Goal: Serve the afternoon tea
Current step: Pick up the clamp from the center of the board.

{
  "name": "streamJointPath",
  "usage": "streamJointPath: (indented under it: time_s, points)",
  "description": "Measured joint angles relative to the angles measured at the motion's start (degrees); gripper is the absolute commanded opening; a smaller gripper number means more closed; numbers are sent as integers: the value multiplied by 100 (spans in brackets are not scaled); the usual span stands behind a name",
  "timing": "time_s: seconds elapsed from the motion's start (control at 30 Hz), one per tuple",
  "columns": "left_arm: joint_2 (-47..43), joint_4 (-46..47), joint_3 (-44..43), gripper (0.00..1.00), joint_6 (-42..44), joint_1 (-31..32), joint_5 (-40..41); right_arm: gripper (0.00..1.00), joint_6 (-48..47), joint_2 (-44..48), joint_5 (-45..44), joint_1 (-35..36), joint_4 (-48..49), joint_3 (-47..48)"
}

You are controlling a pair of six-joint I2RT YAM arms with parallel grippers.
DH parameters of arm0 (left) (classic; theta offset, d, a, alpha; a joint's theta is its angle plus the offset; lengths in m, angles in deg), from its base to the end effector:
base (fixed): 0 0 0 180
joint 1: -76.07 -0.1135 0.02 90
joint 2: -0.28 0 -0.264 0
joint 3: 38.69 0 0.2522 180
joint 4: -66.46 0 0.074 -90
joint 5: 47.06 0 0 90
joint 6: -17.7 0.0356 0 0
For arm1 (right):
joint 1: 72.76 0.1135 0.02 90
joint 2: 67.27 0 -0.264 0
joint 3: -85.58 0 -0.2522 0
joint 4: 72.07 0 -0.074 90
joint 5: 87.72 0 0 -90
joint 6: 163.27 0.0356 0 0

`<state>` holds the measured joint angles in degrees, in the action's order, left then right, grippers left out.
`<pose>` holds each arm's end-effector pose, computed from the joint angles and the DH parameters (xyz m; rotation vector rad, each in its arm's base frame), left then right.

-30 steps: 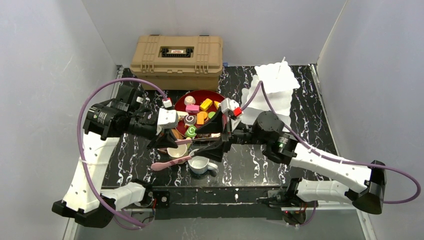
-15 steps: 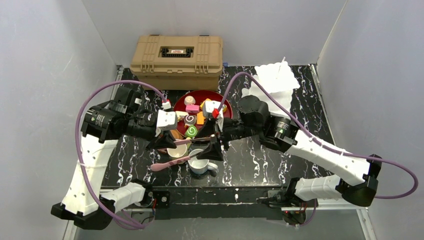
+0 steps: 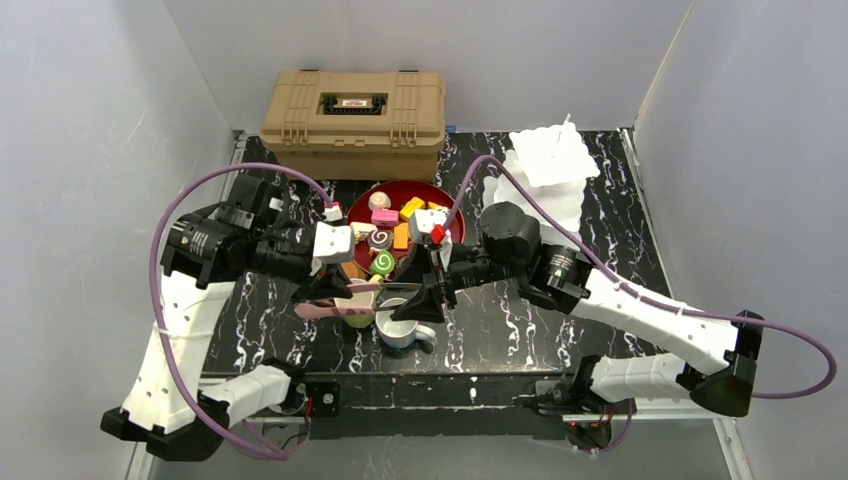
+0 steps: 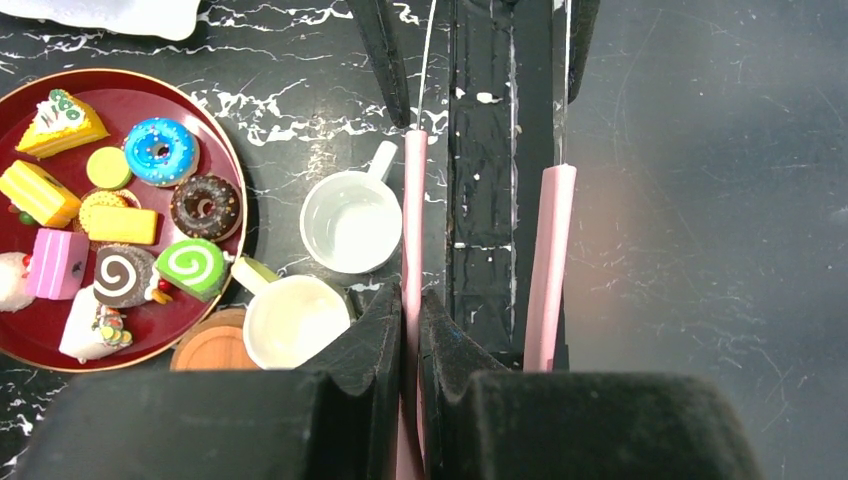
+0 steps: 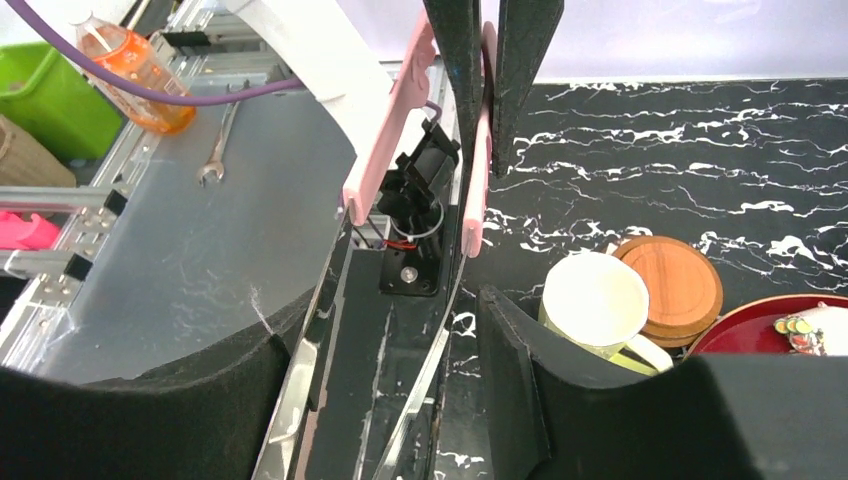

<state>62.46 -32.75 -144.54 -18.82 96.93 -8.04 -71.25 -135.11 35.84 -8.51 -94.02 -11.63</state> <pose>0.1152 -0.0735 0.4416 1.5955 1.5635 -0.8187 0.0983 0.2490 0.4104 -1.3436 1.2951 1.3273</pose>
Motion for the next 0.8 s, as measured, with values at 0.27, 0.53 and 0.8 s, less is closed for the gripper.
streamJointPath:
  time_s: [0.27,0.53,0.8]
  points:
    - [42,2,0,38,-11,13,63,49,544,256,-83,2,706,-577]
    - [-122,131,0,77,-498,9,400,49,863,492,-391,0,807,-1078]
    - [-514,1169,22,81,-1292,4,1200,49,649,566,-1266,-105,-52,-1078]
